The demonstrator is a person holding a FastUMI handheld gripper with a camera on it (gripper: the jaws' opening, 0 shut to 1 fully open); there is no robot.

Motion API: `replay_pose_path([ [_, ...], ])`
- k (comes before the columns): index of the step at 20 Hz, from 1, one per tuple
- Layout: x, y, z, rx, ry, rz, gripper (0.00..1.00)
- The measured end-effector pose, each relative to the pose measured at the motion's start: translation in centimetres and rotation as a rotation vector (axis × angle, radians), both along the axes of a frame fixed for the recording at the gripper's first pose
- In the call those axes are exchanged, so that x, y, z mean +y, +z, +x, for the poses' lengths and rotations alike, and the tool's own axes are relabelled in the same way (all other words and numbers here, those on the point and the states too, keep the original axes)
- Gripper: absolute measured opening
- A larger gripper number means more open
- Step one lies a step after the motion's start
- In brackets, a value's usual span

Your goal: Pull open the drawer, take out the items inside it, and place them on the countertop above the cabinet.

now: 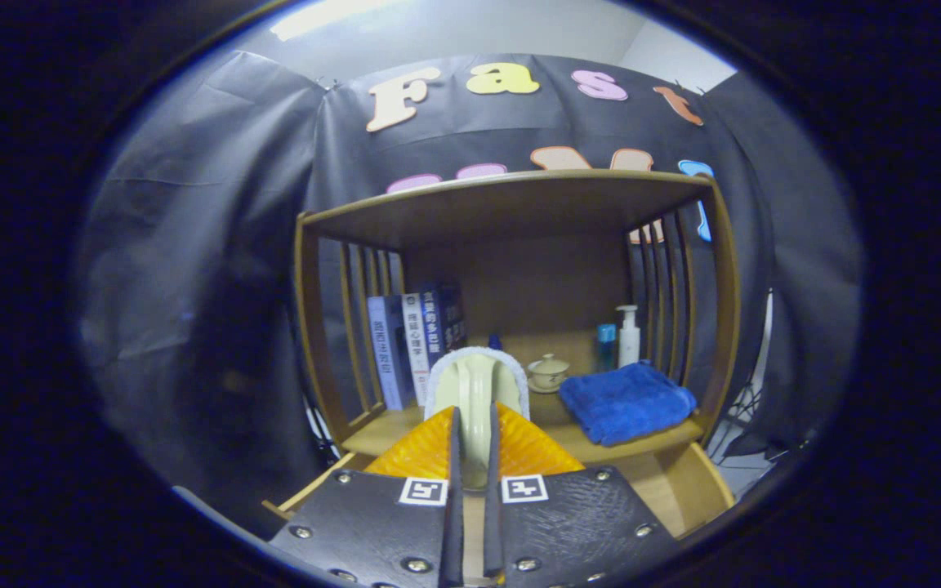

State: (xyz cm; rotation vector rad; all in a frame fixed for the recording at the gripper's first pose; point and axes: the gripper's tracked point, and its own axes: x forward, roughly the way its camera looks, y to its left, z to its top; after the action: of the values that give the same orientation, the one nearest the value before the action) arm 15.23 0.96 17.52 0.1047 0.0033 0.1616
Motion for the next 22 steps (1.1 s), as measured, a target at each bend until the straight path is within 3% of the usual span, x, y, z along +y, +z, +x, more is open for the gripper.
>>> replay_pose_path([
  [6, -1.2, 1.0, 6.1, 0.05, -0.063, -0.105, 0.1],
  [13, -0.9, -7.6, 12.6, 0.318, -0.083, -0.151, 0.1],
  [16, -0.1, -12.2, 14.5, 0.4, -0.055, -0.16, 0.1],
  [22, -1.2, -12.0, 18.7, 0.271, -0.133, -0.177, 0.13],
])
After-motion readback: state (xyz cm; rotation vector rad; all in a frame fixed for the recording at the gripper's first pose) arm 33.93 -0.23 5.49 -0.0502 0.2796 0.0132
